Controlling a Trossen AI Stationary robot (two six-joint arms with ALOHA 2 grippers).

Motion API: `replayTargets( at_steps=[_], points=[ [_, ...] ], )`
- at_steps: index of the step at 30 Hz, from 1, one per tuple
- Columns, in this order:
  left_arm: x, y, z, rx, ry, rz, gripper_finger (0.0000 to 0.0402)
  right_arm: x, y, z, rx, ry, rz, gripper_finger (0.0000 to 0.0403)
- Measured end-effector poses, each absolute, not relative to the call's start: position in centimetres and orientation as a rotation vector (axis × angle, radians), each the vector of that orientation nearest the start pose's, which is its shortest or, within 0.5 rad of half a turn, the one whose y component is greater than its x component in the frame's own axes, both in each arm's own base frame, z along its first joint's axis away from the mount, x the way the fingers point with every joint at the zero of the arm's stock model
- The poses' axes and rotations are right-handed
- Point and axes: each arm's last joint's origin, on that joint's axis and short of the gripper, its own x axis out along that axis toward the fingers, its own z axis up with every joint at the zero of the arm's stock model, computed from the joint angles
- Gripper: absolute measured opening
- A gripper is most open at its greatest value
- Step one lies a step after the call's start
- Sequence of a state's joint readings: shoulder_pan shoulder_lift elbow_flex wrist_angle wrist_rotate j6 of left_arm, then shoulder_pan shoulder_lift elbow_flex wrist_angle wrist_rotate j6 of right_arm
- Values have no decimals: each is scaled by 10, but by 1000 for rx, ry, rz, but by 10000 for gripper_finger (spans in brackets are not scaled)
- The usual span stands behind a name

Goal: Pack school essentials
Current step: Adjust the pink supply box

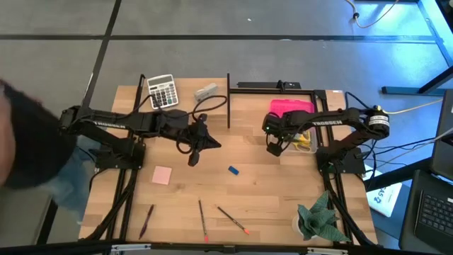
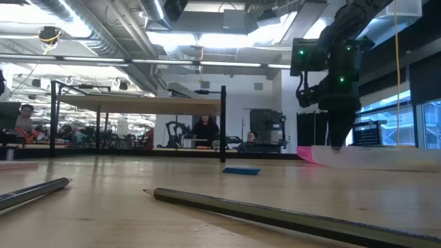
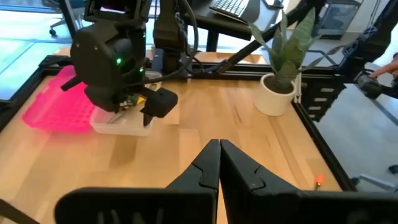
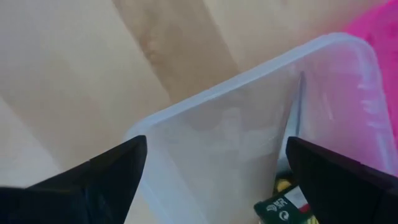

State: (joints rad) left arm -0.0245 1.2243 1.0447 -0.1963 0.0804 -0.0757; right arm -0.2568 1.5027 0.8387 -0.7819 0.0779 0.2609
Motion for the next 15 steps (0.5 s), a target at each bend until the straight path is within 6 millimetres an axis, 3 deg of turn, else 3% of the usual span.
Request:
replayTargets(
  at_steps=[15],
  points=[
    [271,-22,331,-74,386,-120,0,247,-36,164,391,1373,-413,385]
  ],
)
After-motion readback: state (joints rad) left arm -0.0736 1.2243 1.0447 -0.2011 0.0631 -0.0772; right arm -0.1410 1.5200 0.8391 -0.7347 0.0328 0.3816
